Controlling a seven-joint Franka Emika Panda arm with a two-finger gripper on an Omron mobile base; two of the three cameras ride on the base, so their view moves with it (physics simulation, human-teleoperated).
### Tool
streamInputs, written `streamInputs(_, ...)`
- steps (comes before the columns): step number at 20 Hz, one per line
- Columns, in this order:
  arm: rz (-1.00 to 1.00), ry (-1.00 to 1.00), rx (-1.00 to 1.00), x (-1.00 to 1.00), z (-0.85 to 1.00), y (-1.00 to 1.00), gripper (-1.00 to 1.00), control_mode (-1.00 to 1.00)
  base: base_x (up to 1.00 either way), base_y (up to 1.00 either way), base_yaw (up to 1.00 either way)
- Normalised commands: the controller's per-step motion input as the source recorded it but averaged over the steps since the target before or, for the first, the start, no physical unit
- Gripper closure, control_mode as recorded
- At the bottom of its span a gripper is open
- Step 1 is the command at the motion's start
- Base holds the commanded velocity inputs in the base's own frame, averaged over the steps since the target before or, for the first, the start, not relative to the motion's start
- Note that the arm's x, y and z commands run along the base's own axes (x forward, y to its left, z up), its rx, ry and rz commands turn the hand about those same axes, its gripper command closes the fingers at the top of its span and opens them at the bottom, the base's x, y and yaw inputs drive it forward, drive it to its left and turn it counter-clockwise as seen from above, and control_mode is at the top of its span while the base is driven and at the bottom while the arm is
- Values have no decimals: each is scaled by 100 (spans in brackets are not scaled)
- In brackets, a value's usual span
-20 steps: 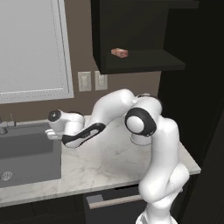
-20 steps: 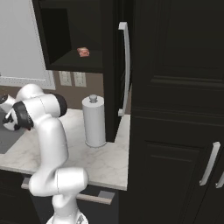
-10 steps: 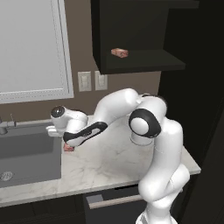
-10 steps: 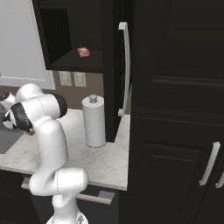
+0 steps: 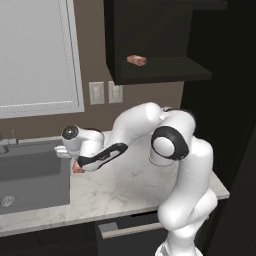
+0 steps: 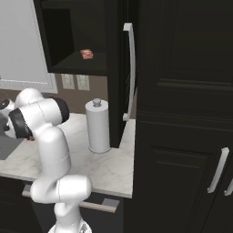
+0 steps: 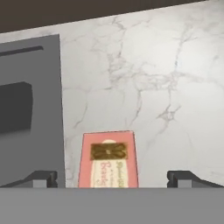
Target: Locate and retrieve the bar soap and bar soap from the cabinet. Place them next to the sink.
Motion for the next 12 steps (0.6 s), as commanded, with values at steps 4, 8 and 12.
streamInputs(4,0,10,4,-27,78,2,-100,-100,0,0,0)
streamInputs(8,0,16,0,-17,65,0,-100,-100,0,0,0)
streamInputs(12,1,19,-5,-23,32,-8,-100,-100,0,0,0)
